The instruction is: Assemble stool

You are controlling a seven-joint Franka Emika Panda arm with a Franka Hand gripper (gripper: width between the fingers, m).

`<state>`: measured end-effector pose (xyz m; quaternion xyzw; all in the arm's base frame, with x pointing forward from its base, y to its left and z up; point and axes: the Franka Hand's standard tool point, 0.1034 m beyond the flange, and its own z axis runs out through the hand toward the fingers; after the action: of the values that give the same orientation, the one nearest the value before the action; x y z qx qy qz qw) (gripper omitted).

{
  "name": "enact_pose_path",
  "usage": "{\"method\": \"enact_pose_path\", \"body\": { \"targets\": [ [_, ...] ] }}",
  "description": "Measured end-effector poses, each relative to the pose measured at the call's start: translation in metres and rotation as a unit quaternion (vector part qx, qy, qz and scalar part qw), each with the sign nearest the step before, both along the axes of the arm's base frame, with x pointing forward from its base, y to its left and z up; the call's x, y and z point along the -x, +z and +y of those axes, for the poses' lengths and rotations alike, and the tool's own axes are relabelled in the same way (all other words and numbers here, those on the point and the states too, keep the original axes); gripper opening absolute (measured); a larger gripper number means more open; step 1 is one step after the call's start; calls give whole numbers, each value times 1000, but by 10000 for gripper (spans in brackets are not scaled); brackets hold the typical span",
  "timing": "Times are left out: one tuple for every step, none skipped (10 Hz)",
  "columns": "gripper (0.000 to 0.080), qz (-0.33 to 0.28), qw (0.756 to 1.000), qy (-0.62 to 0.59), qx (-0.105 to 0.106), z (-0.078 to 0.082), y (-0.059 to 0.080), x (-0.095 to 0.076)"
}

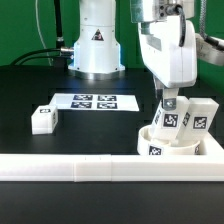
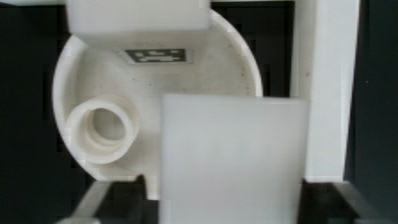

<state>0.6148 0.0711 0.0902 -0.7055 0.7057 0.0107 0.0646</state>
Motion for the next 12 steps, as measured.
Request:
{"method": "enact_pose_path", "body": {
  "targets": [
    [537,-8,1000,20,-1,2,7,-2],
    [537,-11,999,44,-2,6,14,-3],
    [628,-17,998,54,-2,11,19,-5],
    [644,-19,996,92,2,10,17,-4],
    [644,-23,991,130,5,9,16,-4],
    [649,-27,985,169,9,9,16,-4],
    [649,-29,980,198,12,9,15,-3],
    [649,-31,960,276,21,9,14,-1],
    [649,-34,941,335,25,11,16,-2],
    [649,-42,915,401,31,12,17,-2],
    [649,-48,888,455,35,13,17,-3],
    [649,-50,875,479,36,15,17,-2]
  ]
}}
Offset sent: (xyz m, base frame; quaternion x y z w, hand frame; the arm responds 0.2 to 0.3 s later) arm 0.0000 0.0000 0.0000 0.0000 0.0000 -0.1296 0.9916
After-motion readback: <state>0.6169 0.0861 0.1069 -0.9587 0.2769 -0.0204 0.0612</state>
